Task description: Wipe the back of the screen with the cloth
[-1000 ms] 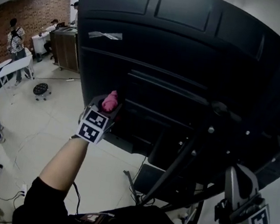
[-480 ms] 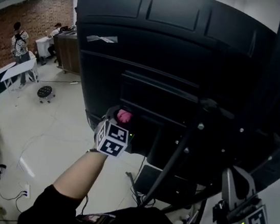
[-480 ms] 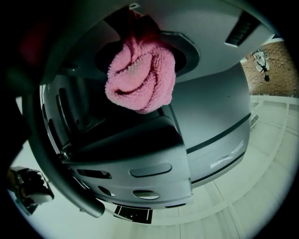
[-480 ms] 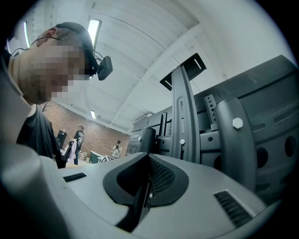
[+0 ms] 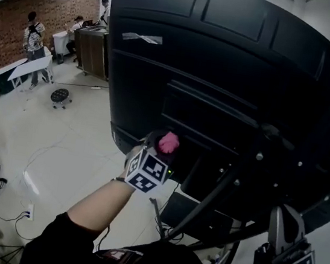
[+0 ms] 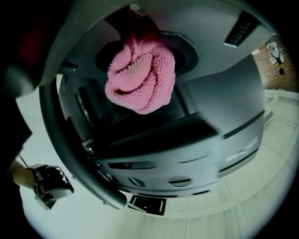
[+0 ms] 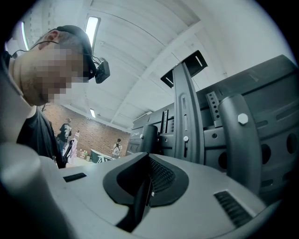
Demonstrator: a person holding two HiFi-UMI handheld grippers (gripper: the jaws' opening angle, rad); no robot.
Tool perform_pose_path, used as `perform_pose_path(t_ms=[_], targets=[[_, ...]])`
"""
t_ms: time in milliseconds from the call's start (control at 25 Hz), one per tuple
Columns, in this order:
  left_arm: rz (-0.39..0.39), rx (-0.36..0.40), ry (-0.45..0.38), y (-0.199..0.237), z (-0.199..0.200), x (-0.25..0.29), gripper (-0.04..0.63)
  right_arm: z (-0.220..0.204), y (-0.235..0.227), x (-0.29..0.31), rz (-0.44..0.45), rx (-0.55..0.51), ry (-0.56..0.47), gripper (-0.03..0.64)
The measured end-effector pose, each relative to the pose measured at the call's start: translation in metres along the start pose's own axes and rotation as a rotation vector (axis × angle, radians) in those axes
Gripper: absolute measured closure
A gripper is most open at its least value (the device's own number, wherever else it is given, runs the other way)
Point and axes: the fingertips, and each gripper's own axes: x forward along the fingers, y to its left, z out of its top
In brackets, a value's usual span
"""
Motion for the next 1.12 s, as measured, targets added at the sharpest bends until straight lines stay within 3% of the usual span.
perform_pose_path(t_ms=[80,160,240,320,480,640,880,920,1120], targets=[[0.164,-0.136,0.038,0.093,-0.069,-0.037,0.460,-0.003,0.002,0.012,0.010,0.001,0.009,0.615],[0.317,-0.339,0.057,0.169,-0.139,-0.061,0.460,-0.007,0.007,0.022,0.015,-0.001,0.027,0.615],[0.394,-0.560,0.024,0.204,-0.181,-0.068,0.460,-0.010,0.015,0.028,0.019,-0.003,0.044,0.615],[0.416,-0.691,-0.015,0.212,-0.197,-0.061,0.459,-0.012,0.023,0.032,0.019,-0.007,0.056,0.615],[0.391,-0.608,0.046,0.182,-0.204,-0.028,0.459,-0.013,0.027,0.033,0.009,-0.013,0.068,0.615],[0.303,-0.583,0.108,0.116,-0.209,-0.006,0.472,-0.013,0.018,0.026,-0.009,-0.002,0.060,0.615],[0.125,-0.405,0.127,0.011,-0.162,0.019,0.466,-0.020,0.003,0.011,-0.013,0.033,0.039,0.615],[0.121,-0.392,0.135,0.000,-0.157,0.021,0.506,-0.020,0.001,0.008,-0.013,0.039,0.036,0.615],[0.122,-0.447,0.155,-0.017,-0.155,0.020,0.504,-0.021,-0.023,-0.012,-0.020,0.063,0.010,0.615]])
